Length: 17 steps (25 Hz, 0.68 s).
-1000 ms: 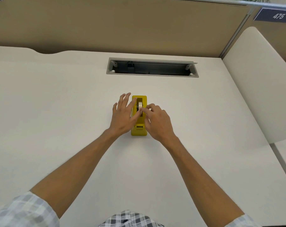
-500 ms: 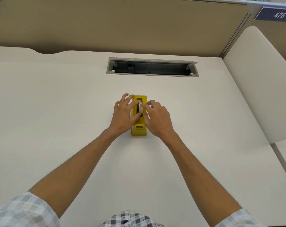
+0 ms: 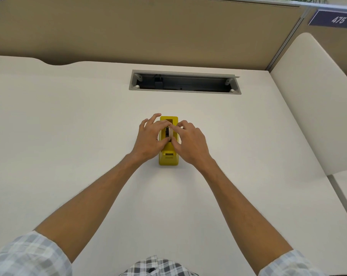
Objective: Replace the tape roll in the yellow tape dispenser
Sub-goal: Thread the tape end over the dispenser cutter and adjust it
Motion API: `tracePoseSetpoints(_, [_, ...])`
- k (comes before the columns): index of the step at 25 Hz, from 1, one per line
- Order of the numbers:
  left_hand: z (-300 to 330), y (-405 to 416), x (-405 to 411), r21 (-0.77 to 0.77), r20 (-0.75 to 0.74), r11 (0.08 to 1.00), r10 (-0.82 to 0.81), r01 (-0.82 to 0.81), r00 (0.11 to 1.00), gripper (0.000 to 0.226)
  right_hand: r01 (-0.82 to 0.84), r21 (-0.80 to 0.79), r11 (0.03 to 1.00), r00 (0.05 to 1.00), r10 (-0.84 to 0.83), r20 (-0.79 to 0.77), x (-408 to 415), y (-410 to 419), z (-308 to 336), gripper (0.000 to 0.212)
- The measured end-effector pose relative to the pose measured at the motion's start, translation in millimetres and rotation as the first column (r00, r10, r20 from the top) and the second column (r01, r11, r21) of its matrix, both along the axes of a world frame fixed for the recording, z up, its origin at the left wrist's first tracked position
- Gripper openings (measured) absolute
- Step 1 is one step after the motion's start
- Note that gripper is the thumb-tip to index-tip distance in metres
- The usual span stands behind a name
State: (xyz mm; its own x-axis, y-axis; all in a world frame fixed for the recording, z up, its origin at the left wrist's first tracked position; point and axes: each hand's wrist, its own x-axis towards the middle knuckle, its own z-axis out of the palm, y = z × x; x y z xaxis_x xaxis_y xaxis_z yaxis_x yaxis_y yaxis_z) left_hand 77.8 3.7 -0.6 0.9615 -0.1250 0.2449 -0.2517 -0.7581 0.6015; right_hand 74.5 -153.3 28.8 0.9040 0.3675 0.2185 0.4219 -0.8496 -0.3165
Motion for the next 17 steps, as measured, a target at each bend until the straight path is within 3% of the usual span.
tracePoseSetpoints(8, [0.2, 2.4, 1.7, 0.050, 0.000, 0.998, -0.022, 0.022, 1.000, 0.040, -0.022, -0.009, 1.000, 0.997, 0.022, 0.072, -6.3, -0.9, -1.0, 0.021])
tracePoseSetpoints(17, [-2.2, 2.6, 1.3, 0.097, -0.014, 0.995, -0.020, 0.021, 1.000, 0.045, 0.004, 0.035, 0.999, 0.992, -0.008, 0.126, -4.7, -0.2, 0.7, 0.021])
